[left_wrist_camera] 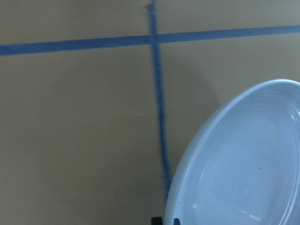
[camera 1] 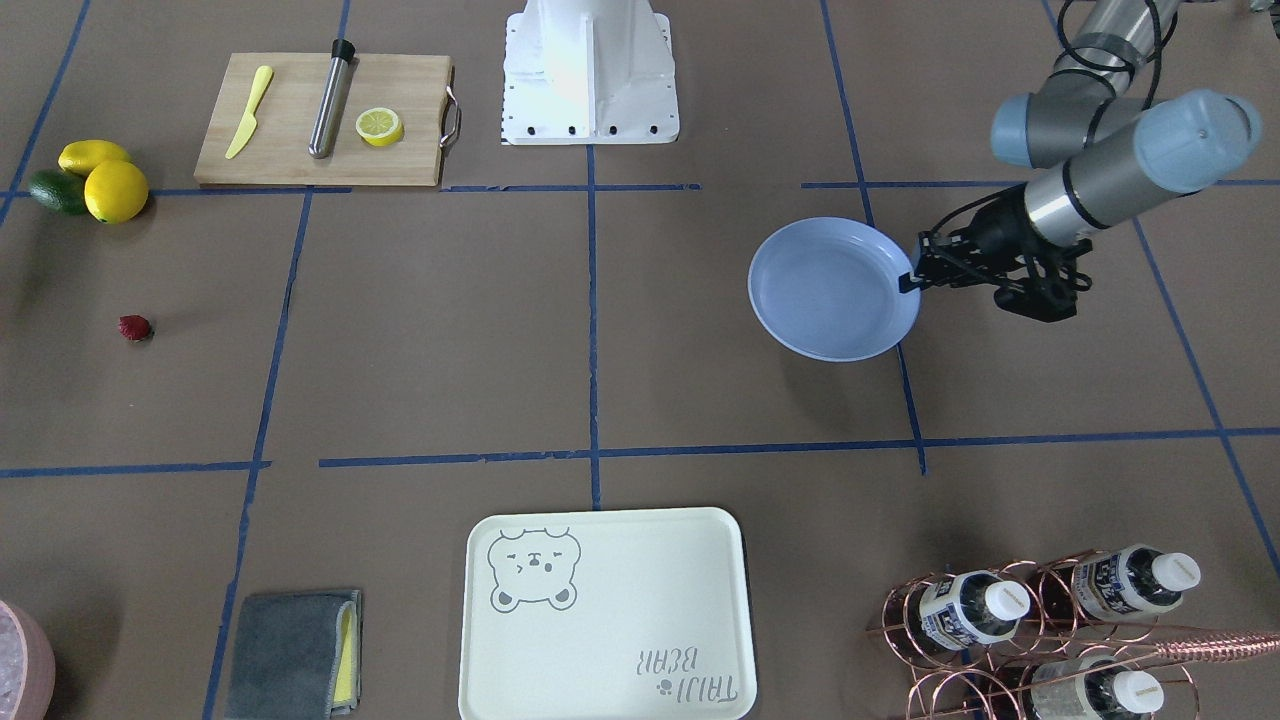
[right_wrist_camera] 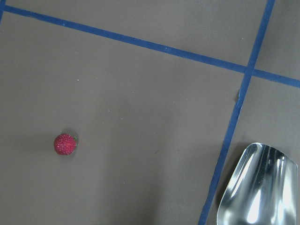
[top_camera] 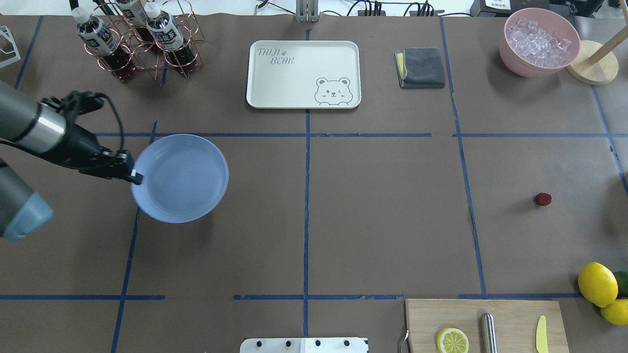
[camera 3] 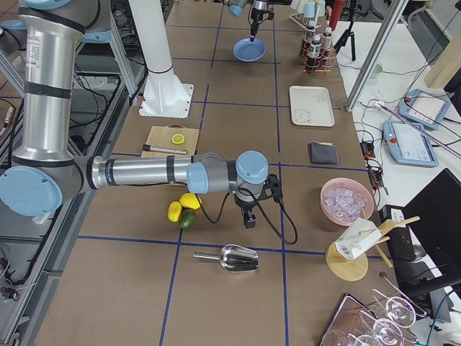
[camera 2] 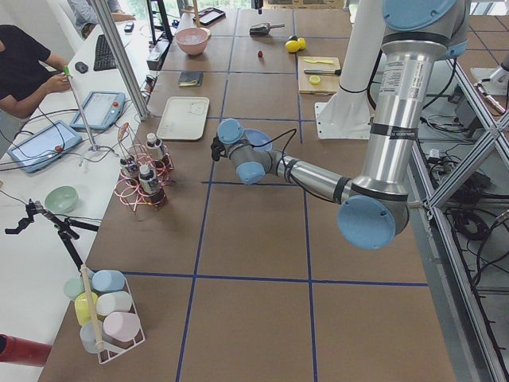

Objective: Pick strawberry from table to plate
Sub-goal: 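Drag the light blue plate with the left gripper toward the table center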

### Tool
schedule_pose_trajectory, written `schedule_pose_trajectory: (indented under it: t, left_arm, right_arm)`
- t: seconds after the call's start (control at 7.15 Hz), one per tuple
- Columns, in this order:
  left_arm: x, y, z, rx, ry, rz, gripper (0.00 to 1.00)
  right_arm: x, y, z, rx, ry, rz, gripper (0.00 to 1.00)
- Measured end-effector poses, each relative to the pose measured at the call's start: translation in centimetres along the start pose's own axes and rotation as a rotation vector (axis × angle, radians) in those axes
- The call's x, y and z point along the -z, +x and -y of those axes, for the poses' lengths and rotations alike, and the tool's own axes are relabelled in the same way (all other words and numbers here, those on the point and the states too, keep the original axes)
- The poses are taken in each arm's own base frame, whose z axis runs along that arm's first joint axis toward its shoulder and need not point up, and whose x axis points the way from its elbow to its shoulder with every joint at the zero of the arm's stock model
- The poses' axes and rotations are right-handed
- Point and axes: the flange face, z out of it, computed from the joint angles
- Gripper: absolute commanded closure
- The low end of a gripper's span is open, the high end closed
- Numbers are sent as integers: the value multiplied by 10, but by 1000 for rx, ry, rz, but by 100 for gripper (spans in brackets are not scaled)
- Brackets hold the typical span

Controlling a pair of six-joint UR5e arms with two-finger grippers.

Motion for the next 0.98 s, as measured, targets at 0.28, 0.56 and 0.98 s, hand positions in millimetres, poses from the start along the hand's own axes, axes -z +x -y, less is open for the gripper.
schedule_pose_trajectory:
  t: [0.28,0.56,0.98]
  left_arm:
    - [-92,128,-34,220,17,-84,100]
    - [-157,182,-59,351,82,-101,100]
    - [-188,181,-71,385,143,-76,100]
  right_arm:
    - [0,0,-1,-2,-1,0,0]
    - [-2,1,-4,-5,-5,1,0]
    - [-3,2,-6,-8,-8,1,0]
